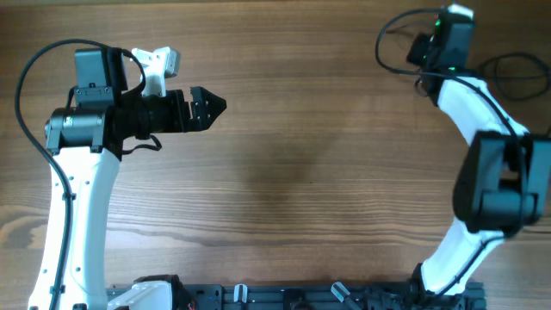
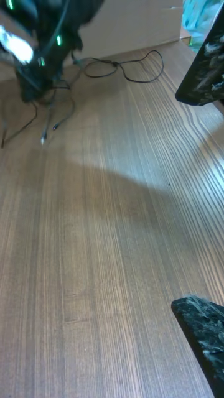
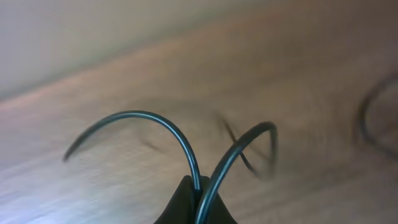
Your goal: Untangle cables
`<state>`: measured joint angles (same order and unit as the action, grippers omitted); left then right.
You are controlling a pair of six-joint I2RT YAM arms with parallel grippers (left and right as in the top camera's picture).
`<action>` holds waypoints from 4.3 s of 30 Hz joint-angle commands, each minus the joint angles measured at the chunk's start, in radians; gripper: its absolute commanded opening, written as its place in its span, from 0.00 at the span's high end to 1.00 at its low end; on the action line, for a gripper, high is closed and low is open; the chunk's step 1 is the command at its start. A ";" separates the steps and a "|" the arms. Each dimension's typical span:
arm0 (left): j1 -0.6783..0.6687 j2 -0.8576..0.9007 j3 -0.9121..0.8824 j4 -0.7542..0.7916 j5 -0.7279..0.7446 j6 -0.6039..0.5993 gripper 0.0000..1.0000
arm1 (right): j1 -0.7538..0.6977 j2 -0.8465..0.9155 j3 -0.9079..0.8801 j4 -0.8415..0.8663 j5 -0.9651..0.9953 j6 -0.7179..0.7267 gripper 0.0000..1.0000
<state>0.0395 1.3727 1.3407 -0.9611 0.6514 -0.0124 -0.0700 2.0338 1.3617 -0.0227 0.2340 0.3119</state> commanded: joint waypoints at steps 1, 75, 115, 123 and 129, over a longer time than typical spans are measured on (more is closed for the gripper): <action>0.002 -0.003 0.000 0.002 -0.003 0.005 0.00 | -0.010 0.085 -0.009 0.052 0.188 0.145 0.96; 0.002 -0.003 0.000 0.002 -0.006 0.005 0.00 | -0.042 -2.030 -1.292 0.085 -0.341 -0.039 0.00; 0.002 -0.003 0.000 0.002 -0.006 0.005 0.00 | -0.005 -2.031 -1.357 0.023 -0.303 -0.362 0.00; 0.002 -0.003 0.000 0.002 -0.006 0.005 0.00 | -0.005 -2.029 -1.357 0.024 -0.303 -0.362 0.00; 0.002 -0.003 0.000 0.002 -0.006 0.005 0.00 | -0.005 -2.029 -1.357 0.024 -0.303 -0.362 0.00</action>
<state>0.0395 1.3727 1.3396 -0.9615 0.6510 -0.0124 -0.0792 0.0181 0.0067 -0.0002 -0.0845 -0.0322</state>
